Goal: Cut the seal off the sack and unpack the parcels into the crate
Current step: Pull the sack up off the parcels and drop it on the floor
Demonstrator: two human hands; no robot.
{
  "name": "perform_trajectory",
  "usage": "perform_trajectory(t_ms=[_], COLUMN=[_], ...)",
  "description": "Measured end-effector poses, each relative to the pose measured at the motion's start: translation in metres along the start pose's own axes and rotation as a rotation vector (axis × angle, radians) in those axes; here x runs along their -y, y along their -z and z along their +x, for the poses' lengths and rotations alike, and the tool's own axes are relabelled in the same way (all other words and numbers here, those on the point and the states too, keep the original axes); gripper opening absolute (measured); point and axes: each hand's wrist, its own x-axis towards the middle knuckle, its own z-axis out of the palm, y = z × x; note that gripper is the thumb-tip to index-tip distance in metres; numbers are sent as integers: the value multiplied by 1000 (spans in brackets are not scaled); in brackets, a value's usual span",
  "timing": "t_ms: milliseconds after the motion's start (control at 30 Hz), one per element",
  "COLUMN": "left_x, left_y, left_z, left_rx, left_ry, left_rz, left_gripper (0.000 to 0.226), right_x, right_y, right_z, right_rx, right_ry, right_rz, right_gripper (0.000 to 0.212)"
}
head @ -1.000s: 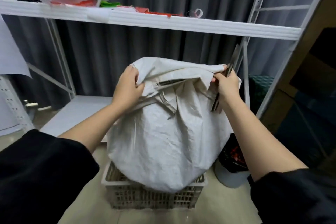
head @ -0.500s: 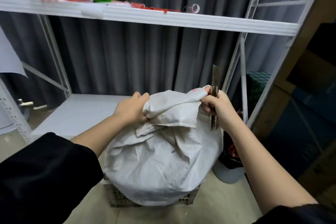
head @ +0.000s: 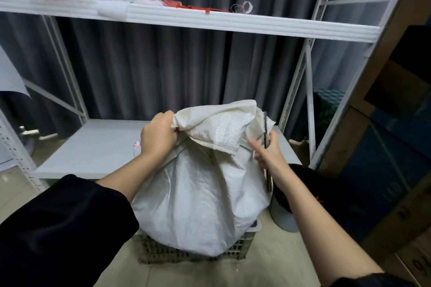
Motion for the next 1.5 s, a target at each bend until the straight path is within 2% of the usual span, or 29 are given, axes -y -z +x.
perform_trajectory(t_ms=[100, 167, 300, 400, 467, 567, 733, 767, 867, 967, 1033, 1133, 1300, 1367, 1433, 1500], left_x=[-5, -4, 4, 13, 20, 24, -4, -8, -8, -6, -10, -6, 23, 33, 41, 45], left_y=[0, -2, 2, 12, 18, 34, 83, 90, 104, 119, 118, 102, 61, 44, 30, 22], left_z=[4, 2, -1, 0, 3, 22, 62, 67, 79, 84, 77, 65, 39, 28, 21, 15], left_rx=[-15, 11, 59, 126, 149, 3, -397, -400, -263, -509, -589, -484, 19, 142, 207, 271], left_ry=[94, 157, 271, 224, 143, 156, 186, 153, 97, 192, 147, 34, -39, -5, -8, -118], left_rz=[-124, -208, -322, -304, -202, -163, -373, -376, -228, -341, -425, -471, -463, -430, -358, -208], left_gripper=[6, 12, 17, 33, 35, 29, 28, 28, 30, 30, 29, 29, 57, 63, 69, 64], right_x=[-23, -30, -34, -30, -17, 20, 108, 119, 134, 143, 143, 124, 69, 49, 30, 18], right_y=[-25, -38, -46, -38, -30, -22, -18, -16, -1, 7, 8, 18, 53, 67, 78, 86], right_z=[-7, -5, 10, 17, 24, 42, 77, 82, 91, 84, 75, 68, 52, 44, 39, 34], right_rx=[44, 15, -124, -265, -355, -376, -537, -535, -518, -617, -701, -658, -297, -210, -191, -255], right_ry=[32, 56, -47, -45, -34, 89, 357, 359, 296, 432, 496, 466, 257, 209, 162, 134], right_rz=[-62, -119, -465, -397, -372, -360, -282, -340, -485, -290, -195, -130, -174, -210, -214, -133], right_gripper=[104, 100, 57, 35, 27, 28, 28, 27, 27, 24, 17, 19, 34, 41, 44, 32])
